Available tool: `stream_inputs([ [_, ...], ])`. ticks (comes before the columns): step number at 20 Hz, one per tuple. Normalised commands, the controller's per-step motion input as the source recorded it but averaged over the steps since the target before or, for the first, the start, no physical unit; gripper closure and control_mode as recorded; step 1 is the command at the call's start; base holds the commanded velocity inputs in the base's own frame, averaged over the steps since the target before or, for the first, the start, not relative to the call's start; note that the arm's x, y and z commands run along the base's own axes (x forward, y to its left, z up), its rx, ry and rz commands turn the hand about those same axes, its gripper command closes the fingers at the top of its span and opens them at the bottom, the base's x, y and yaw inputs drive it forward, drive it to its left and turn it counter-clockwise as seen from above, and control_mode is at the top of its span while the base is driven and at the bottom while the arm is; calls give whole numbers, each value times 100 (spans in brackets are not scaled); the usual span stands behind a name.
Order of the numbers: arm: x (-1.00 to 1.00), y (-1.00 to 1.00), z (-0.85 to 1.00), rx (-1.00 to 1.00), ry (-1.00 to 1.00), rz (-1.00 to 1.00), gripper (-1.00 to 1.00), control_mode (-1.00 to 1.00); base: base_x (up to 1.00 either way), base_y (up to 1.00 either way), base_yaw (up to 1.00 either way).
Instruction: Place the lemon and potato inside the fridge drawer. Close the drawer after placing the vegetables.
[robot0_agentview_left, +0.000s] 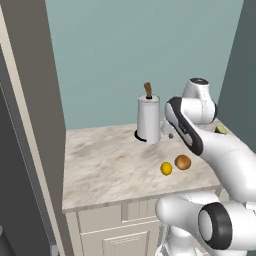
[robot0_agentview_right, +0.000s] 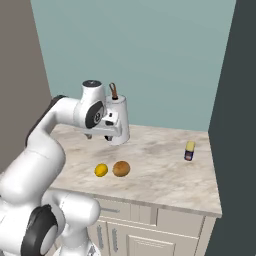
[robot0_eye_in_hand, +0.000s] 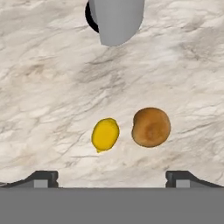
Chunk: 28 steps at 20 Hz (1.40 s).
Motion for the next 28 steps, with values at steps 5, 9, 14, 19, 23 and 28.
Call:
stream_inputs([
  [5, 24, -63, -78, 0, 7, 7, -100, -100, 0, 0, 0],
  [9, 22, -40, -40, -1, 10, 3, -100, -100, 0, 0, 0],
  [14, 4, -20, -2, 0, 2, 0, -100, -100, 0, 0, 0],
  [19, 0, -11, -6, 0, 0, 0, -100, -100, 0, 0, 0],
  [23, 0, -2, -39, 0, 4, 0, -100, -100, 0, 0, 0],
  [28, 6, 4, -54, 0, 6, 0, -100, -100, 0, 0, 0],
])
